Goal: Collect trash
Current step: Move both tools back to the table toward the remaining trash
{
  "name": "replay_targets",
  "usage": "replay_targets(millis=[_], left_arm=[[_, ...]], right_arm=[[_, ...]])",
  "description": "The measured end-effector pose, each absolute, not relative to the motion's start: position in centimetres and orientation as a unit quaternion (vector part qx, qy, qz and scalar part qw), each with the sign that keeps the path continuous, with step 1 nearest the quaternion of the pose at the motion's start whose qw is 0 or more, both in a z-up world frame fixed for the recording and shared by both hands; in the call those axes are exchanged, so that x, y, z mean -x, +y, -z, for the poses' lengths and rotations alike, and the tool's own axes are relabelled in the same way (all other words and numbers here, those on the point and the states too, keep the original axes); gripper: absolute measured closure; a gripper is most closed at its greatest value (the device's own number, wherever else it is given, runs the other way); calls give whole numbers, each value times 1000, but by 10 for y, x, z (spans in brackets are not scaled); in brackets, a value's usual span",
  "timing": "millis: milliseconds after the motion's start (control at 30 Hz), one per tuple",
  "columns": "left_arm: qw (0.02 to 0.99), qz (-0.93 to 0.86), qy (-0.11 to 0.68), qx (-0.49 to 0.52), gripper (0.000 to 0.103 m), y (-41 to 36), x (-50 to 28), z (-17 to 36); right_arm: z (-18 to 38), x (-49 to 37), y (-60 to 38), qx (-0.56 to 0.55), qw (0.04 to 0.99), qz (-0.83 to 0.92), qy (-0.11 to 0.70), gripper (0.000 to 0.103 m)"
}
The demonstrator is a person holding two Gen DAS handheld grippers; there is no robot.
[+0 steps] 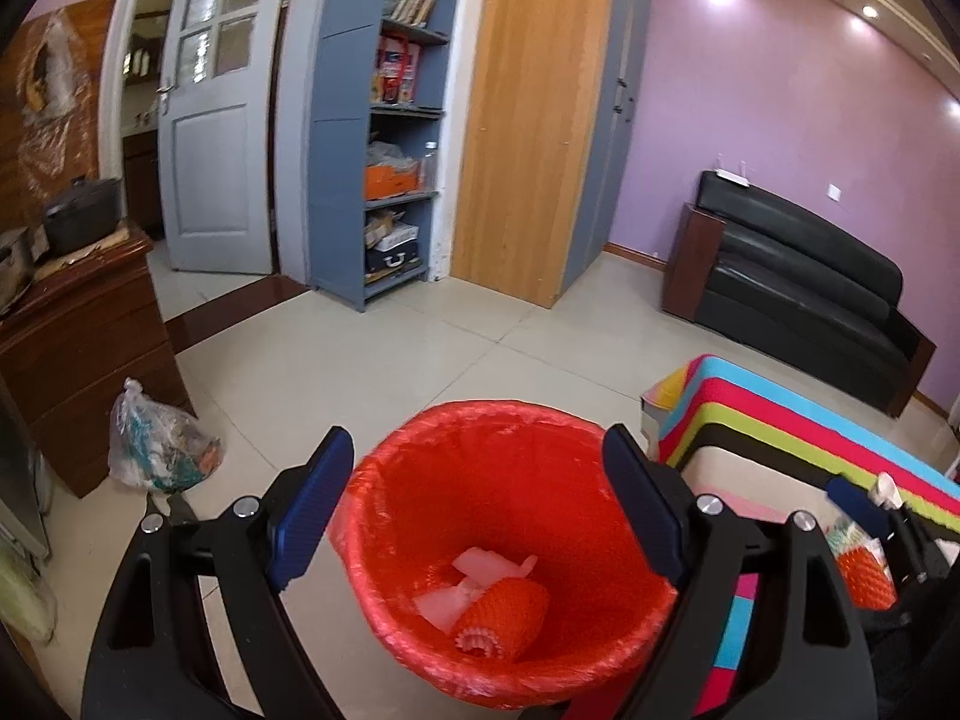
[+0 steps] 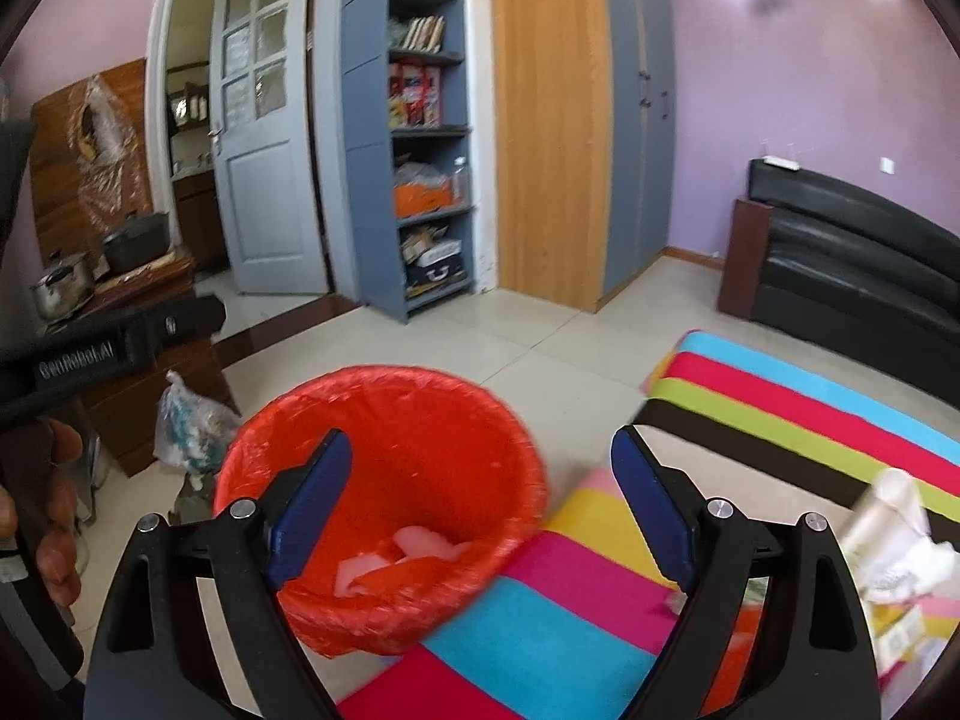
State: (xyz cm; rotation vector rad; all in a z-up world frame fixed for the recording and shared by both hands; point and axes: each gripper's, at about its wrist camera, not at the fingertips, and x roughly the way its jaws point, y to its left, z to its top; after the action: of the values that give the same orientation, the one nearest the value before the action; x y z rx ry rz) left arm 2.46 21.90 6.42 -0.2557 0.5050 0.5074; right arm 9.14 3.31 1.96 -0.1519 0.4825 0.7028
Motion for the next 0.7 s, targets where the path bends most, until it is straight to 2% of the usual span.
replay_targets(millis=[700], left_arm=[[953,-130,269,43,21,80,-69,-41]], right_arm=[[-25,-88,-120,54,946,-226,224,18]])
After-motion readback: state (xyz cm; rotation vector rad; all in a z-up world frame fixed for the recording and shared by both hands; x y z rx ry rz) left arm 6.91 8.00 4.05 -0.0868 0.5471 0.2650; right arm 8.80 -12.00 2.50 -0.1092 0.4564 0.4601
